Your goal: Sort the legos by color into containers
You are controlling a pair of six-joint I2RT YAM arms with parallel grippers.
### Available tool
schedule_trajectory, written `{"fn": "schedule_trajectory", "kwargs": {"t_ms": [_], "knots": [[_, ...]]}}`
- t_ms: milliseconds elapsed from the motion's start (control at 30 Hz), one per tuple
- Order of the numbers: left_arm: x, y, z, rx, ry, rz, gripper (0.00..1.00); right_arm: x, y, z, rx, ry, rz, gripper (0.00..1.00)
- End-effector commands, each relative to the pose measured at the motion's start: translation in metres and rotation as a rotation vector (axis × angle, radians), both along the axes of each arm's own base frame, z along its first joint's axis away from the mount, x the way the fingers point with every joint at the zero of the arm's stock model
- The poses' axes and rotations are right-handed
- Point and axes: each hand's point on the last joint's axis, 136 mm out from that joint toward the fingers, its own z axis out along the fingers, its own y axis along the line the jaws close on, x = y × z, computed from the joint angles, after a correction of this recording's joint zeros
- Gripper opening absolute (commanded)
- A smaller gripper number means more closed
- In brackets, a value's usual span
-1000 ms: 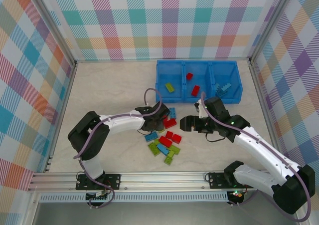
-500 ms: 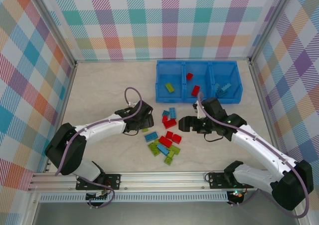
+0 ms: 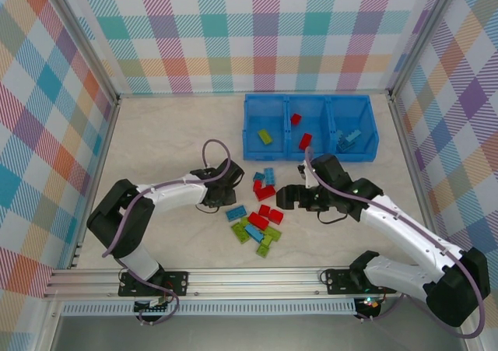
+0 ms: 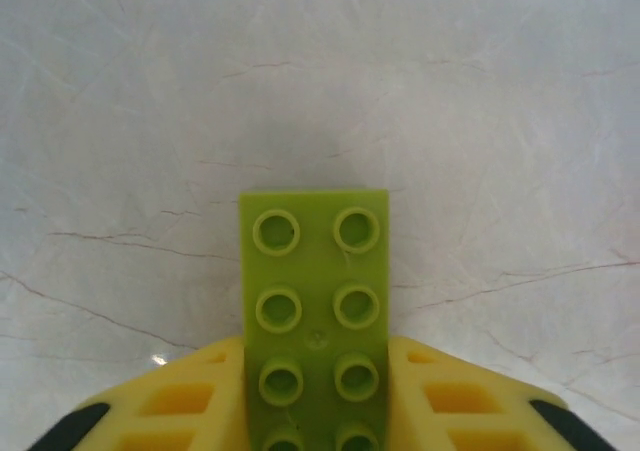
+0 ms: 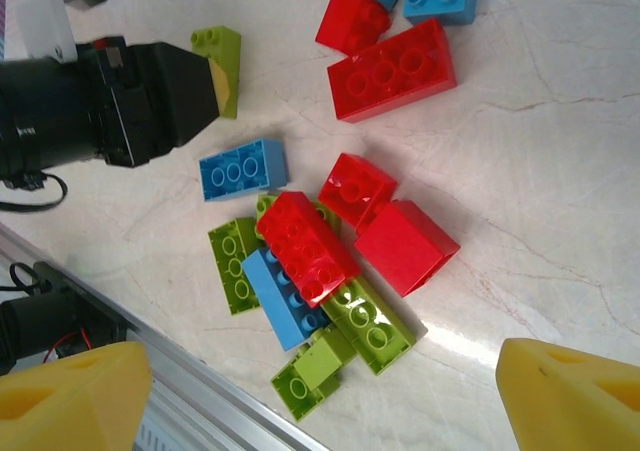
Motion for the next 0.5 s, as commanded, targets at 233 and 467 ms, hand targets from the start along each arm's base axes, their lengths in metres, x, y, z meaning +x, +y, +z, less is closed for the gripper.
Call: {"fn": "schedule_trajectory", "kwargs": {"t_ms": [233,467], "knots": [[0.05,-0.078,0.138,-0.177,-0.27,-0.191,0.24,0.01,0.011,0.028,0.026,-0.113,0.003,0.93],[0.136,-0.113,0.154,-0.081,-0.408,-0.213,0.24,0.008,-0.003,0.04,0.04,-0.184,-0.046,0.94]]}}
